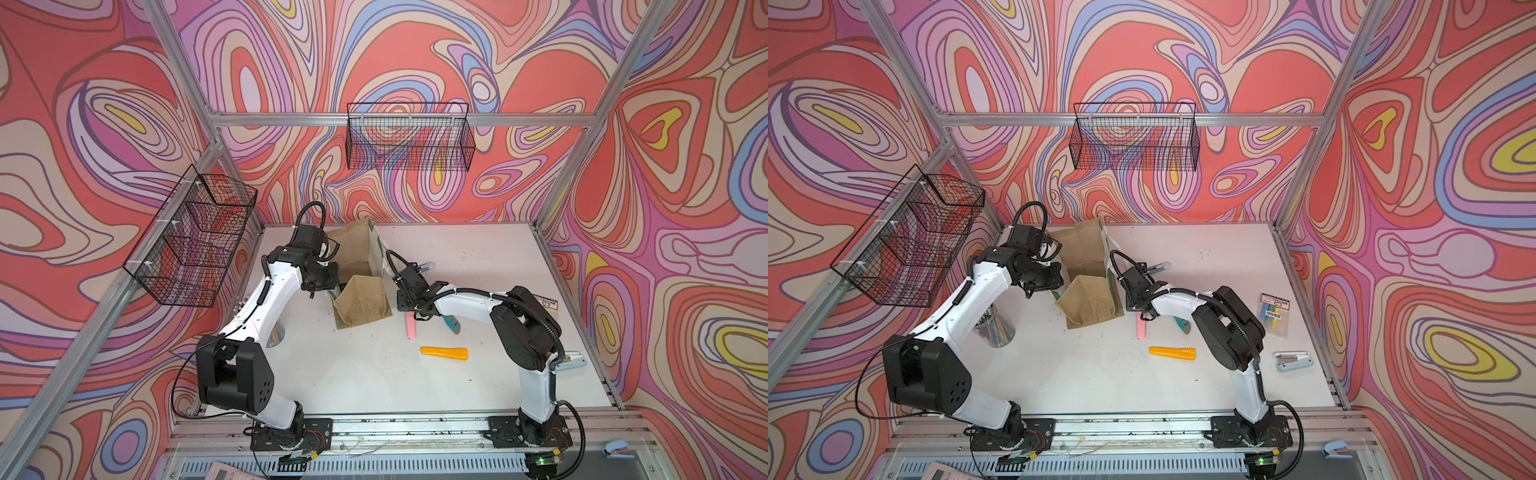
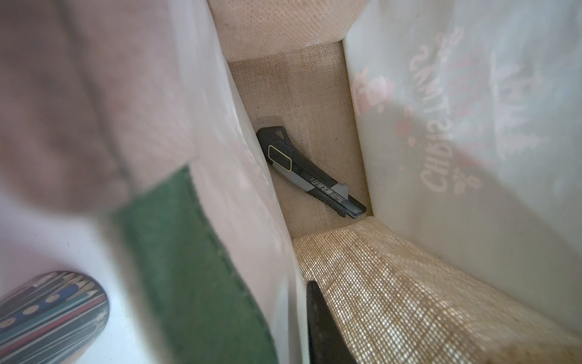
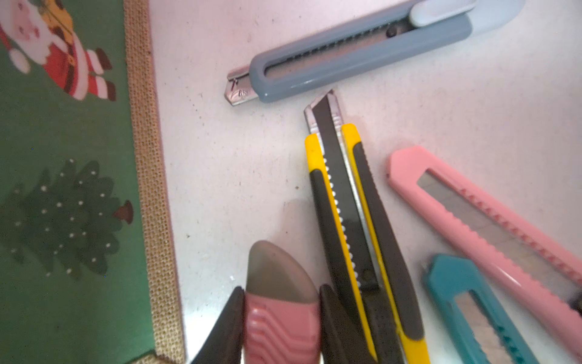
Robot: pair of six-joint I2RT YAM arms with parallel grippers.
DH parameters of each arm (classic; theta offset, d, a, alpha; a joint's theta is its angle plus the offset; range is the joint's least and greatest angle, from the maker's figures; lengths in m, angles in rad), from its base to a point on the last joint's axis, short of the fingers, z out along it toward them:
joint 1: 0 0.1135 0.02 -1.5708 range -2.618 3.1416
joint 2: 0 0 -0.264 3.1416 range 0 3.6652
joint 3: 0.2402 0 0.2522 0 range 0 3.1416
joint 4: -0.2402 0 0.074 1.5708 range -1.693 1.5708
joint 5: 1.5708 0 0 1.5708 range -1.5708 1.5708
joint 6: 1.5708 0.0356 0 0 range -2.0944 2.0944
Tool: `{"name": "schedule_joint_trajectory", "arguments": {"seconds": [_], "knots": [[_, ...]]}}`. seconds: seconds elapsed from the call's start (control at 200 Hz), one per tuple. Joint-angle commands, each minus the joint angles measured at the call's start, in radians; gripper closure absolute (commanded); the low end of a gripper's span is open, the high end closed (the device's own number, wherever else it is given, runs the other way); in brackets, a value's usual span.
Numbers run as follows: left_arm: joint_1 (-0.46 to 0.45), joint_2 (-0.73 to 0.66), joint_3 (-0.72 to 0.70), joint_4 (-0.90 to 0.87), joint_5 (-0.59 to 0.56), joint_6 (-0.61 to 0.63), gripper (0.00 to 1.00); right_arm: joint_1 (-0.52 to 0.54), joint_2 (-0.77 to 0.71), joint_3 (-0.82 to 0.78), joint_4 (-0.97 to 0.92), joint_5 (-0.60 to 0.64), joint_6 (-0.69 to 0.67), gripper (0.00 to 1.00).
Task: Place the art knife into the pouch
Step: Pick up the utility knife at the center of the board.
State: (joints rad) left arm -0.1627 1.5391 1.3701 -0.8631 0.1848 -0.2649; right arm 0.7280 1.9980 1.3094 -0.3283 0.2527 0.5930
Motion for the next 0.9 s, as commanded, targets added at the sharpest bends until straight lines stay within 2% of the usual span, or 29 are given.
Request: {"name": "schedule_joint_trajectory", "arguments": {"seconds": [0.0,0.506,0.671,0.891], "knots": [[0.005,0.016,0.011,-0.028,0.008,0.013,0.81,0.001,-0.056,-0.015,0.024,0.009,0.018,0.76],[0.006,0.023,0.021,-0.033,0.006,0.016,0.80,0.001,-0.213,-0.006,0.002,0.079,0.000,0.78],[0.005,0.026,0.033,-0.039,0.021,0.017,0.81,0.001,-0.275,0.028,-0.007,0.125,-0.029,0.80],[0.006,0.016,0.034,-0.040,0.017,0.018,0.81,0.002,-0.282,0.142,-0.011,0.110,-0.083,0.79]]}}
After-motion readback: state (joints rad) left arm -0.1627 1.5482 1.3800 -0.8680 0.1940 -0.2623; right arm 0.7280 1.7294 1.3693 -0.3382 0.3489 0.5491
